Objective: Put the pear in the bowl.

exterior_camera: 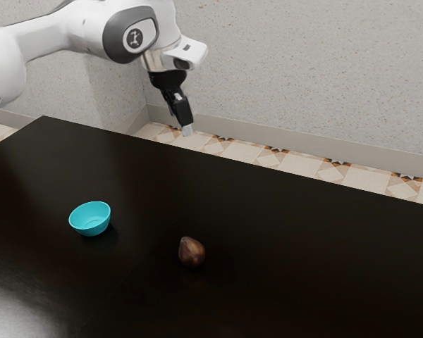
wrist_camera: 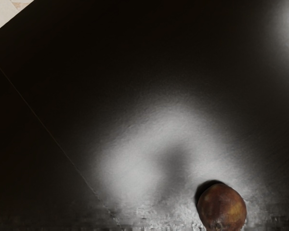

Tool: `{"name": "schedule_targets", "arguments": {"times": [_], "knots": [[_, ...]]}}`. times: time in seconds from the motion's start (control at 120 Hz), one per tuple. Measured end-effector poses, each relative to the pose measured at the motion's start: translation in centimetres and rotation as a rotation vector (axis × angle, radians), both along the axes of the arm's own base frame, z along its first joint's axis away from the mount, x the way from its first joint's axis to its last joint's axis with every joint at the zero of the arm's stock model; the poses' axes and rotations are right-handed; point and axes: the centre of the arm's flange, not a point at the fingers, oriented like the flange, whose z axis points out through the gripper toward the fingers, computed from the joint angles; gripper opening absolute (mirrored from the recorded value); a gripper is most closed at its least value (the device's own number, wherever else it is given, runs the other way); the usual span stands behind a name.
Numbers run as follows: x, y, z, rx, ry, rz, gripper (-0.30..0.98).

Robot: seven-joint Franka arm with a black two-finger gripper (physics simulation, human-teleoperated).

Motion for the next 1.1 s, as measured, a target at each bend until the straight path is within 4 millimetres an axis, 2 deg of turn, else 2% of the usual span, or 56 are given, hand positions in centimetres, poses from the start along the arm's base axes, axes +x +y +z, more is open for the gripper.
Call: {"name": "schedule_targets", "arguments": {"times": [0.075, 0.233, 0.417, 0.617, 0.758, 0.933, 1.1], "knots": [[-0.1, 0.3, -0.9, 0.015, 0.036, -0.009, 0.68], [-0.5, 0.9, -7.1, 0.028, 0.179, -0.020, 0.68], [-3.5, 0.6, -13.8, -0.025, 0.345, -0.012, 0.68], [-6.1, 0.7, -20.2, -0.126, 0.410, 0.047, 0.69], [-6.7, 0.4, -23.3, -0.194, 0.415, 0.090, 0.69], [-5.6, 1.2, -26.3, -0.235, 0.407, 0.129, 0.69], [-4.8, 0.8, -29.0, -0.249, 0.394, 0.137, 0.69]]}}
